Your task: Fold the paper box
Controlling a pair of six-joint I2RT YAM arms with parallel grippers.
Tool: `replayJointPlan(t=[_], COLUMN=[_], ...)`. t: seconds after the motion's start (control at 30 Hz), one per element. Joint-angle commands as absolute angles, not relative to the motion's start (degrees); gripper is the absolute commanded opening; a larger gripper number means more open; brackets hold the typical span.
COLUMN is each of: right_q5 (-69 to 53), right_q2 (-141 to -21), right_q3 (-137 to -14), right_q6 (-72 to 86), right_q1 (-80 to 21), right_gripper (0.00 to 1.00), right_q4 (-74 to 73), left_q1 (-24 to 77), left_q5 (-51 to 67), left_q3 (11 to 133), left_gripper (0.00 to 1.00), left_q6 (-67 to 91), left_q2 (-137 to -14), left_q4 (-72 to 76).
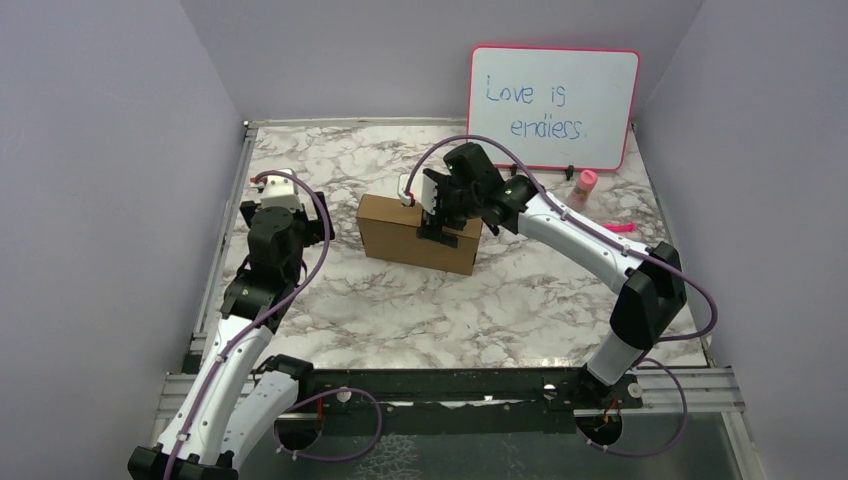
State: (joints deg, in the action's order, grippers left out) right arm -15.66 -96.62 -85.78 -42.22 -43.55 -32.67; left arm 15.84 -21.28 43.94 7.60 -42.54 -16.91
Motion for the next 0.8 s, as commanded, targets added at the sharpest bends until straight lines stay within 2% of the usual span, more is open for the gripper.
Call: replayJointPlan(t=[0.0, 0.1, 0.33, 0.57, 0.77], right_q5=[-15.56, -16.19, -17.92, -12.41, -3.18], right_q2=[-94.95, -96.2, -98.15, -94.99, -91.71], right_q3=[-84.76, -85.04, -89.02, -85.66, -75.91], right_q6=[-40.98, -40.43, -40.84, -45.57, -54.88], right_q1=[-43.95, -43.95, -44.39, -47.03, -49.98], right_gripper=[0.9, 0.84, 0.63, 0.57, 0.57], right_q4=[-30.61, -31.46, -36.45, -30.65, -11.52], left_q1=[16.0, 16.02, 16.0, 16.0, 15.99], left_q5=[-21.89, -21.87, -21.69, -21.88, -22.38], left_q3=[43.51, 43.42, 43.5, 43.55, 43.42], left_gripper=[0.98, 0.98, 0.98, 0.98, 0.98], left_q6=[6.97, 6.91, 6.88, 6.94, 6.94], left_q2=[-41.99, -41.93, -41.81, -41.69, -41.48], left_q4=[-16.84, -16.88, -16.88, -16.93, -16.79])
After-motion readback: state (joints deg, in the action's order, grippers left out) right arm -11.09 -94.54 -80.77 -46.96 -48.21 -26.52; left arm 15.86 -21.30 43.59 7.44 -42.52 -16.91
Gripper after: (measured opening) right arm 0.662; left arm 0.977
